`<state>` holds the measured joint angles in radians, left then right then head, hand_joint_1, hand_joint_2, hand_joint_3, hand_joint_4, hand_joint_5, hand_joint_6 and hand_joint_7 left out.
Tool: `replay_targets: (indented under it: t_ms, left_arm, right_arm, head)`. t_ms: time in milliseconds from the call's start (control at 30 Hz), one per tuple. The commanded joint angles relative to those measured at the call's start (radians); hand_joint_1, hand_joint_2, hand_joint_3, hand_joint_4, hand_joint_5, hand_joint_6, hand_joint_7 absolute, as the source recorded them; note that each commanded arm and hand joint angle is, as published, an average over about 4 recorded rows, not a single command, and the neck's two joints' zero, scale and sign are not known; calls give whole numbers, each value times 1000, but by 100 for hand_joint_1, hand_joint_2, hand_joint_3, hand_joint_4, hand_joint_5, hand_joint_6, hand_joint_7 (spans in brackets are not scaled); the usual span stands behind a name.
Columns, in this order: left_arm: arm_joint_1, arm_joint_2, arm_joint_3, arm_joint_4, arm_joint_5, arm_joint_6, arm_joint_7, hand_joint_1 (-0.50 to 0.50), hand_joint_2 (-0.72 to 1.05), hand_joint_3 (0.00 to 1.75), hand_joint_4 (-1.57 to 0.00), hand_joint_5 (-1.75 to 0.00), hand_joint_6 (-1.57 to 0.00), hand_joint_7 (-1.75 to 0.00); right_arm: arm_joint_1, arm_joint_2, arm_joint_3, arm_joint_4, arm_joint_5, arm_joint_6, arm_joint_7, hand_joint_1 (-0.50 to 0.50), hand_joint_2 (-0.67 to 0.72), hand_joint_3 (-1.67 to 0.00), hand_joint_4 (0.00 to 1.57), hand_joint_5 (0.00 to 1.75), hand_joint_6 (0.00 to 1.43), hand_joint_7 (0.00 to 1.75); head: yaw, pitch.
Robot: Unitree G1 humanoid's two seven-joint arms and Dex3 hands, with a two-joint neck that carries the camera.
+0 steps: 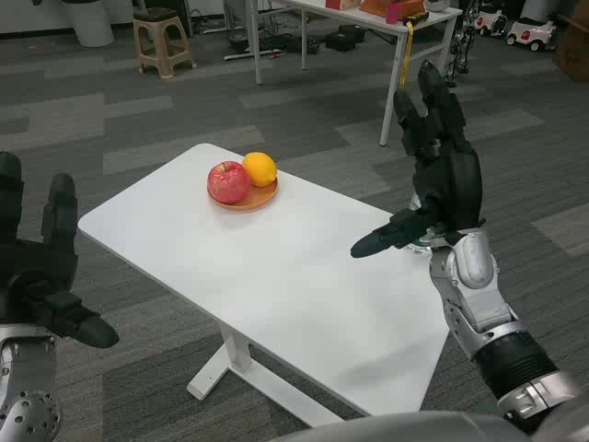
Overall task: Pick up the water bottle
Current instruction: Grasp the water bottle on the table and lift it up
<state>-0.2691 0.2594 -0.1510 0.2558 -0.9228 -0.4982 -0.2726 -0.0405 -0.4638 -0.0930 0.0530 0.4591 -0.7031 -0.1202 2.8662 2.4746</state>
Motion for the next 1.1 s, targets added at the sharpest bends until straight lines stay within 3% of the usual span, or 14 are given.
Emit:
replay_targets:
  t_ms: [33, 67, 100, 1100]
  left_arm:
    - [11, 8, 16, -23, 5, -11, 9, -48, -72, 3, 0, 0, 0, 0]
    - [11, 8, 16, -23, 5, -11, 9, -48, -72, 4, 0, 0, 0, 0]
    - [11, 8, 16, -23, 5, -11, 9, -48, -72, 4, 0, 0, 0, 0]
    - [11, 8, 16, -23, 5, -11, 9, -48, -72, 4, 0, 0, 0, 0]
  right_arm:
    - [-98, 22, 87, -12, 10, -27, -4, -42, 72, 0, 0, 0, 0, 0]
    - [-98, 22, 88, -12, 10, -27, -4, -42, 72, 0, 0, 0, 0, 0]
    - [-98, 22, 88, -12, 10, -27, -4, -42, 72, 0, 0, 0, 0, 0]
    - [-98, 23, 85, -12, 10, -28, -4, -42, 72, 0, 0, 0, 0, 0]
  head:
    - [108, 185]
    - [97, 167]
    - [64, 113]
    - [67, 89]
